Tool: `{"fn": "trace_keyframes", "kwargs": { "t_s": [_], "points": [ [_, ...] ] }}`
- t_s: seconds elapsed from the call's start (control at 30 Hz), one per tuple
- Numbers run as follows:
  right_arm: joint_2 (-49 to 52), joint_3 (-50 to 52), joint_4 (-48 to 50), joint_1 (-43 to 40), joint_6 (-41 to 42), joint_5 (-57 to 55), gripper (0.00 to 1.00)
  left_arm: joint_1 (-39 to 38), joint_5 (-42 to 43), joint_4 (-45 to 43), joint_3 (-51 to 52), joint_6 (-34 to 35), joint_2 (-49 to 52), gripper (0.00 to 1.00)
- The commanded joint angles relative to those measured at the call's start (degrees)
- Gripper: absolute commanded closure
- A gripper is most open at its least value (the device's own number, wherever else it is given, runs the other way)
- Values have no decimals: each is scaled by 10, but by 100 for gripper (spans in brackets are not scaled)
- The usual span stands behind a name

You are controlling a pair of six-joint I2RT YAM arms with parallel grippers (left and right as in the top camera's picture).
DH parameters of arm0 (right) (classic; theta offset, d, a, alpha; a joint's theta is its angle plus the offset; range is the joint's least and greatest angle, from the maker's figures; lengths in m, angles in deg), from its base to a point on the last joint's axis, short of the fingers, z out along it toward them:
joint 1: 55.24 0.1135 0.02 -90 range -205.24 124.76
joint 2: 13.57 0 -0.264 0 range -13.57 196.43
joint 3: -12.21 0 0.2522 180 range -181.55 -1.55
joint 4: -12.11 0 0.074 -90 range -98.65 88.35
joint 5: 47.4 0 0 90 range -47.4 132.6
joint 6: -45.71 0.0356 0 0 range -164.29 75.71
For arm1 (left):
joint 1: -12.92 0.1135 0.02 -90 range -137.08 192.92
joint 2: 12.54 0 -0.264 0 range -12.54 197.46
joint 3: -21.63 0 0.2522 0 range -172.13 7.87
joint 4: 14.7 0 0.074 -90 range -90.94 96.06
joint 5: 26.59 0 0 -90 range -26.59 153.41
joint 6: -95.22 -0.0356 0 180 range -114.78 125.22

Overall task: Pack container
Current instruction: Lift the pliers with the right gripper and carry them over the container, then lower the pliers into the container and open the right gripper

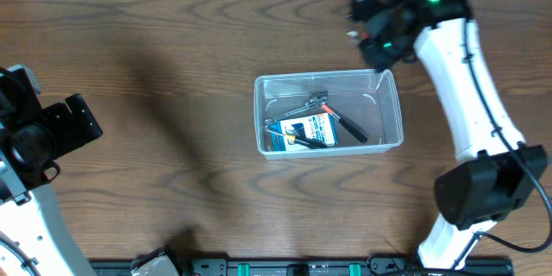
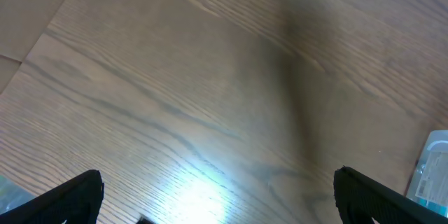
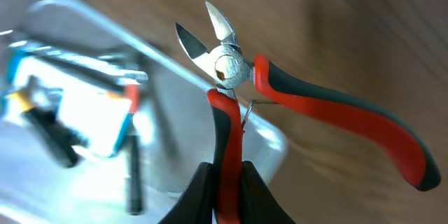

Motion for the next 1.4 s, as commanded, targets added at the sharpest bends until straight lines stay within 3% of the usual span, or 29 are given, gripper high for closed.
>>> {"fn": "trace_keyframes", "kwargs": {
  "t_s": [0.0,0.23,0.53,1.2,1.37],
  "points": [
    [4,-12,-8,50,-14,4,90,3,4,0,-6,7,1,2],
    [4,-3,-33,122,-64,5,89,3,4,0,-6,7,1,2],
    [5,83,-37,129,-158,24,87,3,4,0,-6,7,1,2],
    [5,217,77,108,-161,80,87,3,4,0,-6,7,1,2],
    [5,233,88,101,-161,84,82,3,4,0,-6,7,1,2]
  ]
}}
